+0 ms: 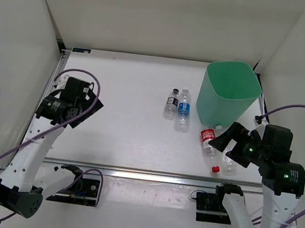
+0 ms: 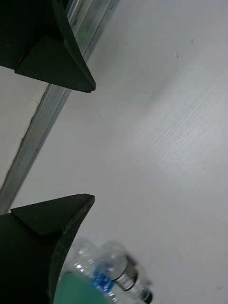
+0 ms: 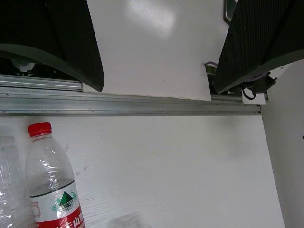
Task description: Put the plastic bottles in the bin
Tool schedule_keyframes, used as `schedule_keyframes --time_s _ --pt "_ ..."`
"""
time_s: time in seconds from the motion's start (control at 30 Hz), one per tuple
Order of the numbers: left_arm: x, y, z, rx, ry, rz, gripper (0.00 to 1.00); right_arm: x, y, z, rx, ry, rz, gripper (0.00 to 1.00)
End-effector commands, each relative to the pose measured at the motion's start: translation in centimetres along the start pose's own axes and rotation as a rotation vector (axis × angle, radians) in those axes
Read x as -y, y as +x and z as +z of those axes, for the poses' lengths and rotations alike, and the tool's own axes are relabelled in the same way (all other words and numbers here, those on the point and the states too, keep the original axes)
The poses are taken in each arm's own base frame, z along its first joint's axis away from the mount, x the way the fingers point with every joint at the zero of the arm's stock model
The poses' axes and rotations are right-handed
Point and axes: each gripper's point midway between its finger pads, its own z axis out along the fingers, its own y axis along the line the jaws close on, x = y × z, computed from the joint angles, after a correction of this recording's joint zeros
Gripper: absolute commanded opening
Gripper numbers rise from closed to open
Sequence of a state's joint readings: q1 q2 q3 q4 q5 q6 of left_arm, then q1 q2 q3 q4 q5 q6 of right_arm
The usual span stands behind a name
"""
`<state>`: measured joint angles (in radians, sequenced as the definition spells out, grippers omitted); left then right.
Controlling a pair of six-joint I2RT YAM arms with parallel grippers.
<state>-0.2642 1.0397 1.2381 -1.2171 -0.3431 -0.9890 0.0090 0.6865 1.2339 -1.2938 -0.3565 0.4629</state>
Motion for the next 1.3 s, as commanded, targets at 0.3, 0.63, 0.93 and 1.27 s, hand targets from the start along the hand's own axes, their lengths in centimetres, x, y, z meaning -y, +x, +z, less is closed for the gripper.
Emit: schedule_keyframes --time_s 0.3,0.63,0.93,1.27 --pt "3.4 3.0 -1.0 -0.191 0.148 0.264 1.00 4.9 -1.8 6.1 0.090 0.168 0.216 0.99" --pt "3.0 5.2 -0.1 -0.269 0.175 0.299 1.00 10.3 -3.6 10.3 0.069 0.429 0.277 0.99" --pt "3.3 5.0 0.0 -0.255 0.194 0.329 1.00 11.8 -1.7 13.9 -0.043 0.463 0.191 0.99" --pt "1.6 6.5 0.2 -0.308 0.161 0.350 1.00 14.2 -0.2 17.0 -0.059 0.503 0.183 0.99"
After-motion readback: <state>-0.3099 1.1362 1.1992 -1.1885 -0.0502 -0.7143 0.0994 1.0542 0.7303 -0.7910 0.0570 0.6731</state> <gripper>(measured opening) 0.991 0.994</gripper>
